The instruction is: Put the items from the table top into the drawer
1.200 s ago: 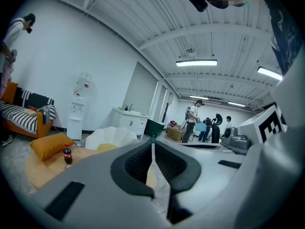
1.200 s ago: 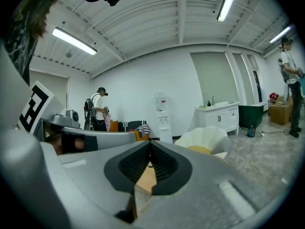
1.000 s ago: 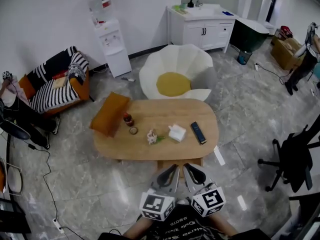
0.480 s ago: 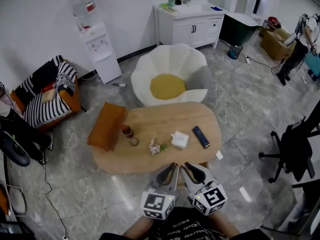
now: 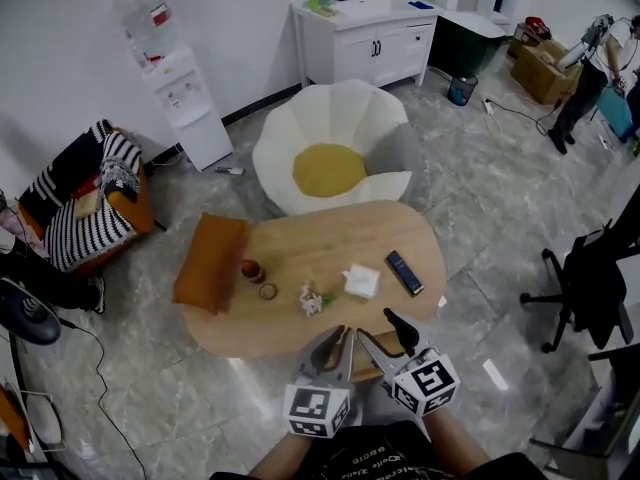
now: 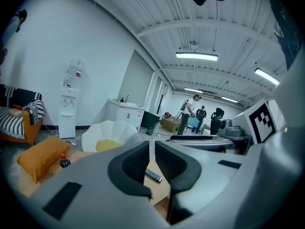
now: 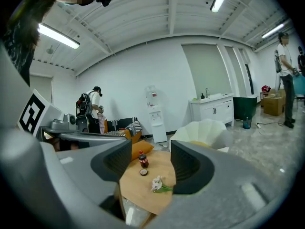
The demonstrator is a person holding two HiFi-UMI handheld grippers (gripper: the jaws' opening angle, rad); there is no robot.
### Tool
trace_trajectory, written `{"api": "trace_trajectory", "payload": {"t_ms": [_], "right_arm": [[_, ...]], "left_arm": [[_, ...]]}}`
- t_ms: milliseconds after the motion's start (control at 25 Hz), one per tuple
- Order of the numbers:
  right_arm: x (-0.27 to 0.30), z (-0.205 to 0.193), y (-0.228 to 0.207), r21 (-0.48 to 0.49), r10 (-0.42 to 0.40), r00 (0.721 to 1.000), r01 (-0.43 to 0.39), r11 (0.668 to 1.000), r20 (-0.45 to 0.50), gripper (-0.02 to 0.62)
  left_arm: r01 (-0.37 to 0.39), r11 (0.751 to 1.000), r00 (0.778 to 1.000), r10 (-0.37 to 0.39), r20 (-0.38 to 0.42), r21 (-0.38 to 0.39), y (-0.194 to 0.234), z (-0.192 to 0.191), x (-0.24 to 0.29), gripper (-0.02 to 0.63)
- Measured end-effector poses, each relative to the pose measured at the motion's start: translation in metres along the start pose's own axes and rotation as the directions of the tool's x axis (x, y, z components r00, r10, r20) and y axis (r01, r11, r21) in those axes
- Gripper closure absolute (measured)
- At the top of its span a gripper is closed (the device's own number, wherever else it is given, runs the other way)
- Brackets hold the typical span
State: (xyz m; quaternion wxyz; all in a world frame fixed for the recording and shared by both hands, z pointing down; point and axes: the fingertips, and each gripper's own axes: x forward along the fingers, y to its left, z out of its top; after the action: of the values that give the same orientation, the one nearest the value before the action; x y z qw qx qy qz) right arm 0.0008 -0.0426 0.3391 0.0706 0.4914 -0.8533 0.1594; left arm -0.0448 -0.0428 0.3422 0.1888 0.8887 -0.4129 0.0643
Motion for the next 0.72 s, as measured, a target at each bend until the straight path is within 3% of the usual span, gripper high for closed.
{"api": "trace_trajectory", "payload": {"t_ms": [360,720], "right_arm": [[0.032,-0.004,-0.035,-0.084,0.033,0.994,-0.041,0.996,-0.103,0.325],[0.057,-0.033,-0.082,-0.081,0.028,0.983,-0.043,0.996,-0.181,0.283]], "left_arm": [[-0.065,0.998,0.998,0.065,-0.026,-0.014,0.022,-0.005,0.037,0.578],[-0.147,0.988,0.987,0.143,-0.071,-0.05,0.038,-0.03,0.075,0.578]]}}
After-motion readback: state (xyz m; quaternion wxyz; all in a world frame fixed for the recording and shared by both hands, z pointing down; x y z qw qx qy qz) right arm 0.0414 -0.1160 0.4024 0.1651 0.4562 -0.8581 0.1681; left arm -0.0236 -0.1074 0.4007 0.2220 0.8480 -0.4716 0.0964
